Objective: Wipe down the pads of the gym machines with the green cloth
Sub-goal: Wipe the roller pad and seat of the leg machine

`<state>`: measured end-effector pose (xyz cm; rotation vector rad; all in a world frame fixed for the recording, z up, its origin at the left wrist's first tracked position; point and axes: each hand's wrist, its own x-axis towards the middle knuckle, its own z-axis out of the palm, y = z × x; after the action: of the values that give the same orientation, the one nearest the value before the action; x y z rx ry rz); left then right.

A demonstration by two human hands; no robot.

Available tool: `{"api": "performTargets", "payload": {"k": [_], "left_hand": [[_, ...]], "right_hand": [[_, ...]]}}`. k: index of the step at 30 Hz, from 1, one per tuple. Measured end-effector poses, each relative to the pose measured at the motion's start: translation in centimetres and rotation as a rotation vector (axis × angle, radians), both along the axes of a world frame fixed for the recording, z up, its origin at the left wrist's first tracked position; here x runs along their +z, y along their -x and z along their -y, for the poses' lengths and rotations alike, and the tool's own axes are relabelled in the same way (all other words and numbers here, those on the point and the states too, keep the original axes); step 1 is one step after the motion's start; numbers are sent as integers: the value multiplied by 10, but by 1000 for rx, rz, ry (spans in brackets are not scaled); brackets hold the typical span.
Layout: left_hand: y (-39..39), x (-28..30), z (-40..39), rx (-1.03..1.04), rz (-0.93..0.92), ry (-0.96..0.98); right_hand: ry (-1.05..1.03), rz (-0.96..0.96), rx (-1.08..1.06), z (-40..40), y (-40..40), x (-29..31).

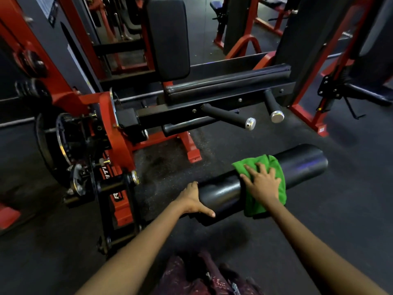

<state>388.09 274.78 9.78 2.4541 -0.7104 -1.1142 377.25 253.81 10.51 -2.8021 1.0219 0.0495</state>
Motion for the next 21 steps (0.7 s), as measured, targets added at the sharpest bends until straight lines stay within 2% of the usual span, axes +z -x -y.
{"api": "performTargets", "payload": {"k": [2,5,9,11,13,15,19,21], "left_hand": [[8,-4,-1,-4,102,16],[19,-14,1,-40,262,24],[36,-23,-3,-5,461,66],[43,-28,-6,41,519,121],[49,-30,-9,69,506,148],[49,-25,-11,37,464,139],[27,-8,-13,16,405,164],[6,3,-11,-24,317,135]], "right_hand": [[-8,48,-49,4,1,1],[-31,119,-79,-32,-2,-7],[-41,111,154,-119,-3,-8],[-7,87,225,-136,0,-7],[58,113,317,-117,1,-10],[100,124,311,-80,2,-12],[38,107,14,-5,0,-6],[17,106,-41,7,-3,-5]]}}
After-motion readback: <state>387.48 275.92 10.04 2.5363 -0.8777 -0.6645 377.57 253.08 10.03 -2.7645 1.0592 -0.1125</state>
